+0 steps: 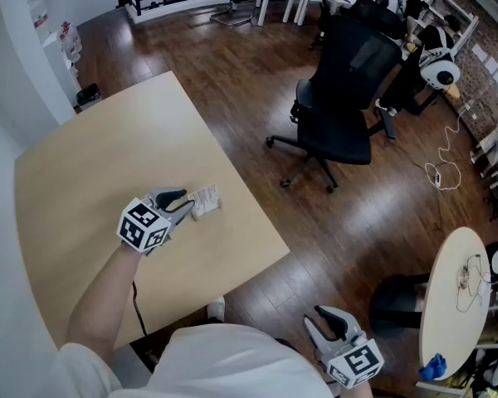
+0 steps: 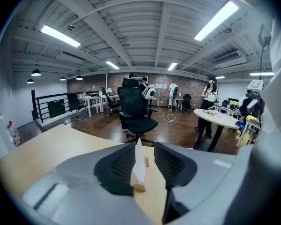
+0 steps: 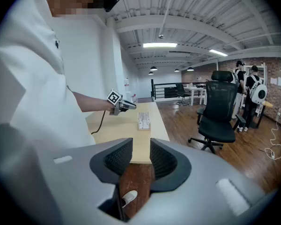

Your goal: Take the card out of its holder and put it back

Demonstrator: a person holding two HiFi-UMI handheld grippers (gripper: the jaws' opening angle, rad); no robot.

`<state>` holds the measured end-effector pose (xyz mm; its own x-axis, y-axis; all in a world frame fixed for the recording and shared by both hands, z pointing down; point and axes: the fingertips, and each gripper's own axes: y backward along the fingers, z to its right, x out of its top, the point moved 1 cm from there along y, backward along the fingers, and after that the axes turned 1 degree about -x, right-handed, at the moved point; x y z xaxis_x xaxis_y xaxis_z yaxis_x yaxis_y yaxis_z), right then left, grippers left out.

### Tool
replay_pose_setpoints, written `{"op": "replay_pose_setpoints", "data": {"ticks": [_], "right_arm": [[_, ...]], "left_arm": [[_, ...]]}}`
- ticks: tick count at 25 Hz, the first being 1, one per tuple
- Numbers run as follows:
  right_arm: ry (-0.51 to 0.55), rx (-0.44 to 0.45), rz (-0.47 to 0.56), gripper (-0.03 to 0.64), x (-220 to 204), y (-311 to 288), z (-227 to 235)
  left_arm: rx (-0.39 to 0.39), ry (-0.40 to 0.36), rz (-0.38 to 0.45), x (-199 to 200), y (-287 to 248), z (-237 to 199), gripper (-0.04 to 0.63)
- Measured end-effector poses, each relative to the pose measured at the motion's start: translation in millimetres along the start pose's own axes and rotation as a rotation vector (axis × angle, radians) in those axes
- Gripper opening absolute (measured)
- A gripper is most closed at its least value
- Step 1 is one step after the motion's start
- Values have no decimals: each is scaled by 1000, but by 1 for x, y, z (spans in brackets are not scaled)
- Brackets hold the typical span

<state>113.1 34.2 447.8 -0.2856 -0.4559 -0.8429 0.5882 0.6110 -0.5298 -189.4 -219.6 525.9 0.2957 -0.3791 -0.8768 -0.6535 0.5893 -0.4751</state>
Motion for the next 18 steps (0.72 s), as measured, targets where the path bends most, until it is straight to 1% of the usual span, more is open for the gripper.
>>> {"op": "replay_pose_setpoints", "data": {"ticks": [5,12,14,17,18], "right_arm": [[-38,-64,-26,121,-6,4,6],[-77,-129,-41,121,-13,10,13],[-85,-138,-45,121,-15,11,13],[-91,-152,-52,121,-18,14,13],[-93,-158,-49,121,-20,16,13]], "left_arm": [[-20,37,-41,-21,-35,-32,138],[-80,44,-78,-37,-68,-30,134],[-89,32,-86,-39,-72,-28,110],[-98,27,-81,-38,-74,-28,34],[-105,31,-77,-38,-75,-27,31]]}}
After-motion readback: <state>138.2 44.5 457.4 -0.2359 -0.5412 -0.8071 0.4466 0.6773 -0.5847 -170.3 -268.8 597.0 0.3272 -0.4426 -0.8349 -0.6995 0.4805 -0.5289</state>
